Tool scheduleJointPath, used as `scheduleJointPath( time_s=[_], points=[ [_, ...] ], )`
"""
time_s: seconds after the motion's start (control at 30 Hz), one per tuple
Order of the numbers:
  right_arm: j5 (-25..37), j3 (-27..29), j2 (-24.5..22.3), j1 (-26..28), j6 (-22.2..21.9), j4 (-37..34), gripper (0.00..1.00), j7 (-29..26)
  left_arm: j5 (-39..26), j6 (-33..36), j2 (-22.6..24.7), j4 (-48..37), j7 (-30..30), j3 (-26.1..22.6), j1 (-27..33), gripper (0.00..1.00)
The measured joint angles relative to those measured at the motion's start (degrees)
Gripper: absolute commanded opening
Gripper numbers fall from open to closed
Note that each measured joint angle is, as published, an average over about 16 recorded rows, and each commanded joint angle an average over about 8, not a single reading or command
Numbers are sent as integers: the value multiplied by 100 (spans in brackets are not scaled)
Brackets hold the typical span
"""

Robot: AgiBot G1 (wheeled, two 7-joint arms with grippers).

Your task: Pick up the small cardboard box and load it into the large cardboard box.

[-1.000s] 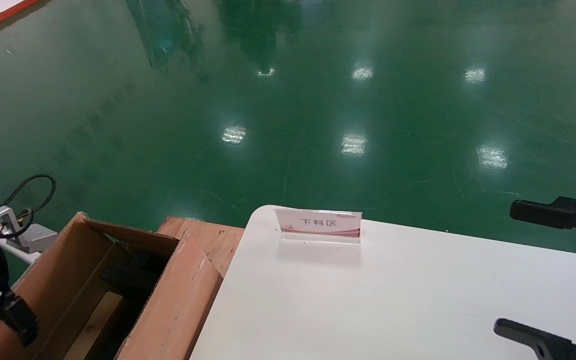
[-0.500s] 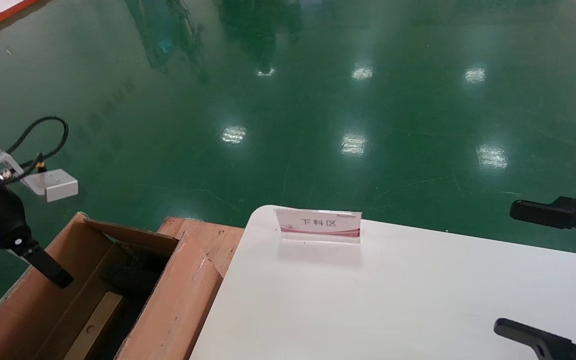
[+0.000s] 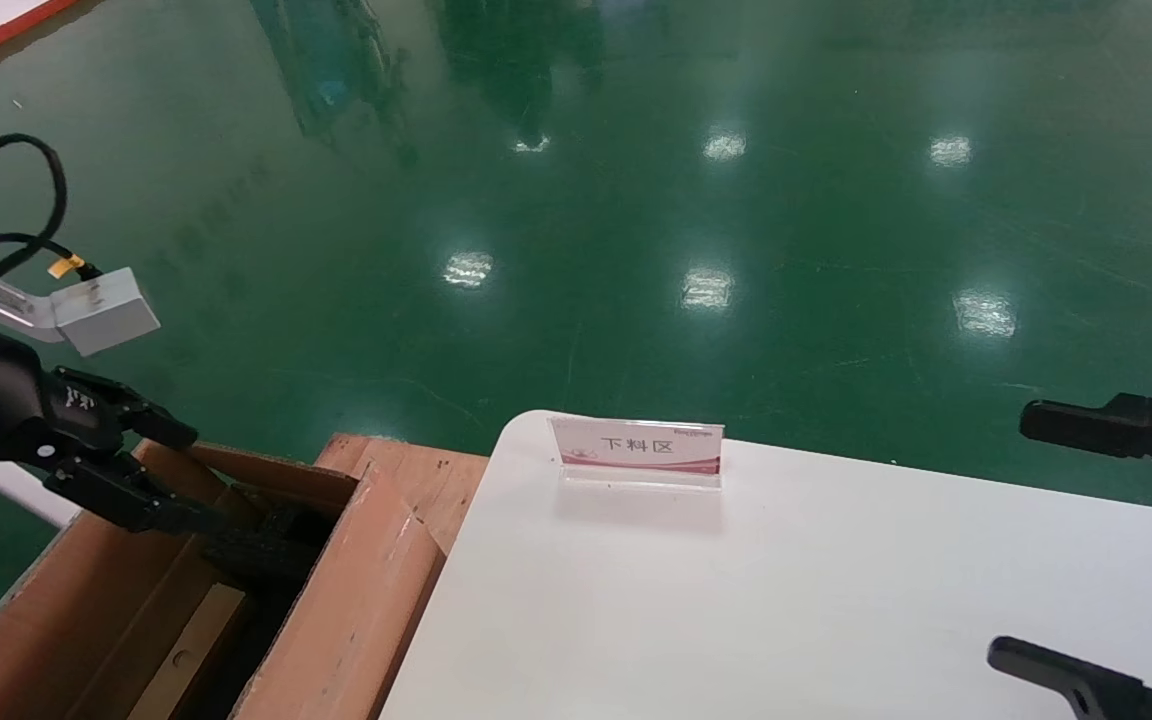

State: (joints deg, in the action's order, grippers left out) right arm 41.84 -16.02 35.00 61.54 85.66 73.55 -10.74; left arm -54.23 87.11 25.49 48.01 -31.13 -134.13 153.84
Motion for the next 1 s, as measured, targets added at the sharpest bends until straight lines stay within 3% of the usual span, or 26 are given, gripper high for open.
scheduleJointPath(
  time_s=[0.43, 1.0],
  points=[
    [0, 0, 0, 0, 0, 0, 100, 0, 34, -17, 62, 107, 62, 531, -429, 100],
    [0, 0, 0, 0, 0, 0, 100, 0, 149, -52, 234, 416, 246, 2004, -1627, 100]
  ],
)
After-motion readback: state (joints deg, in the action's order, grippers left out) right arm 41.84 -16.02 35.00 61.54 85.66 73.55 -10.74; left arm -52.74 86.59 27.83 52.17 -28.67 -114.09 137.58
